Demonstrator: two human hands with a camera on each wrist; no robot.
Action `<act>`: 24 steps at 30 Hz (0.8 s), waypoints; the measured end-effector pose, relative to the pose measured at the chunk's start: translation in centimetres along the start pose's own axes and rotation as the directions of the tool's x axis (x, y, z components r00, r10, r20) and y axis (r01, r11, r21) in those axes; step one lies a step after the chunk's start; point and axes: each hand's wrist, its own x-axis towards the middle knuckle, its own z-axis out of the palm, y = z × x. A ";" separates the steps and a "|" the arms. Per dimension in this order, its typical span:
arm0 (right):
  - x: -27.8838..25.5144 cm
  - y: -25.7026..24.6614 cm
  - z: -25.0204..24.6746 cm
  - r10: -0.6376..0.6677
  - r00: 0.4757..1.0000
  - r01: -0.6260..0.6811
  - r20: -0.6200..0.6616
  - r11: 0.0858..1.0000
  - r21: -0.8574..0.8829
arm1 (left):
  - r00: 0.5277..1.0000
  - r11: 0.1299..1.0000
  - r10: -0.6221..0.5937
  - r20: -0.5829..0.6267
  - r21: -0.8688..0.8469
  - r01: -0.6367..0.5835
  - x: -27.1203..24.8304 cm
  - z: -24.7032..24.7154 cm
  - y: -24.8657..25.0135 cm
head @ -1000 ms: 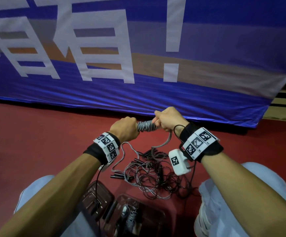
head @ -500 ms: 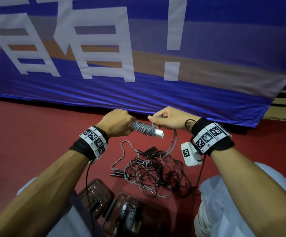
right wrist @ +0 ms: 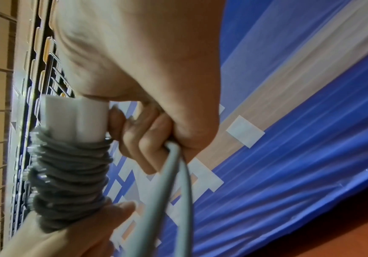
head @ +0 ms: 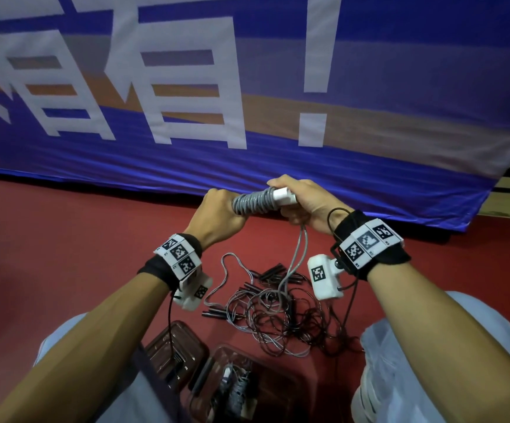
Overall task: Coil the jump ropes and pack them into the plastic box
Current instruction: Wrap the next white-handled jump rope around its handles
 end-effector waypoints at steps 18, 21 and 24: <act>0.3 1.8 2.4 -0.049 0.988 0.026 -0.148 0.988 -0.155 | 0.909 0.895 -0.411 0.071 -0.161 0.417 0.2 2.5 0.9; 0.5 2.6 2.9 -0.022 0.983 -0.024 -0.184 0.970 -0.244 | 0.872 0.870 -0.469 0.140 -0.098 0.483 0.1 2.8 0.8; 1.1 3.6 3.5 -0.036 0.969 -0.051 -0.246 0.939 -0.340 | 0.834 0.845 -0.518 0.190 -0.039 0.534 -0.2 3.3 0.5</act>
